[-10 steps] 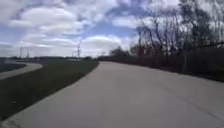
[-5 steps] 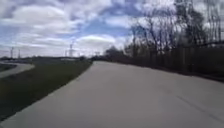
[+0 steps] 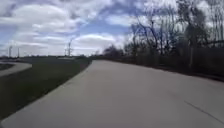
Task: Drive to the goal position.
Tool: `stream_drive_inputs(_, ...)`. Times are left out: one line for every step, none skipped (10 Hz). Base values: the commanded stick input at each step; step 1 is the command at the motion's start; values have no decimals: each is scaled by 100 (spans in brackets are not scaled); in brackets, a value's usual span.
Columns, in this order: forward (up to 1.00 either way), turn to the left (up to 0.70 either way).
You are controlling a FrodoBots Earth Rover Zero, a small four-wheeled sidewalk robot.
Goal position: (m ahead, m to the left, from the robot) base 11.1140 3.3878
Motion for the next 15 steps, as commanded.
stream_drive_inputs(95, 0)
stream_drive_inputs(95, 0)
stream_drive_inputs(95, 0)
stream_drive_inputs(95, 0)
stream_drive_inputs(95, 0)
stream_drive_inputs(95, 0)
stream_drive_inputs(95, 0)
stream_drive_inputs(95, 0)
stream_drive_inputs(95, 0)
stream_drive_inputs(95, 0)
stream_drive_inputs(95, 0)
stream_drive_inputs(95, 0)
stream_drive_inputs(95, 0)
stream_drive_inputs(95, 0)
stream_drive_inputs(95, 0)
